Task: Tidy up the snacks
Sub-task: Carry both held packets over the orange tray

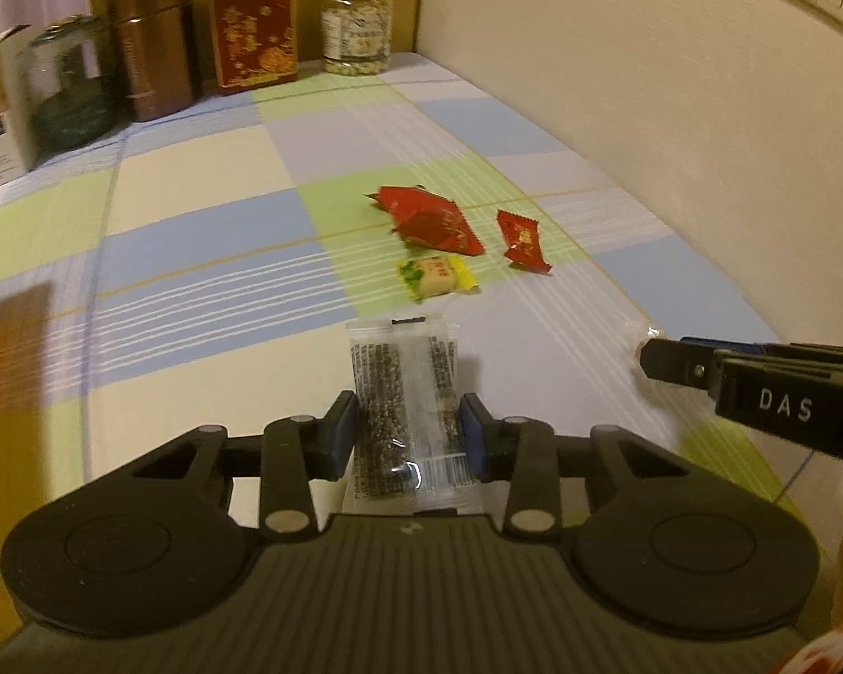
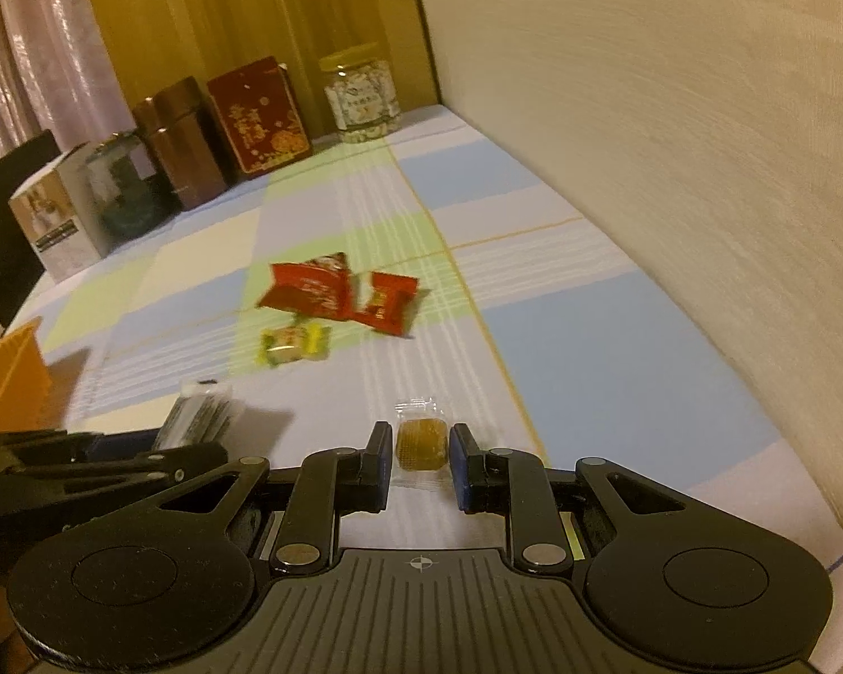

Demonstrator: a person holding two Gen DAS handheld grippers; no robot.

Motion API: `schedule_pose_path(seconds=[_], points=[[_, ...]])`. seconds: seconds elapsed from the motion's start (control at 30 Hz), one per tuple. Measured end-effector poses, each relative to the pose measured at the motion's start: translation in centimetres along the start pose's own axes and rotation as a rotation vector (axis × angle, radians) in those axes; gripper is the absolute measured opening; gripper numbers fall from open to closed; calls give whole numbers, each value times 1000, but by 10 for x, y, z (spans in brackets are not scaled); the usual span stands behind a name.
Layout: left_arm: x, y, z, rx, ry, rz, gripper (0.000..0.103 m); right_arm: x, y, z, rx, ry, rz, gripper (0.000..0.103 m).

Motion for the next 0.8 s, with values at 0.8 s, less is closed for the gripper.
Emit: schedule_pose_path(seconds=[0.8], points=[[36,42,-144,-38,-52,-94,35,3,97,-96,-73,-38,-41,22]])
Point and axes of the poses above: each gripper's, at about its wrist camera, not at the fingertips, and z roughly the way its jaws point, y to its left, x to its underside, the point moved 2 cm from there along z, roughly the way its jaws point, and after that the axes turned 5 degrees about -z, right-handed, at the moved point
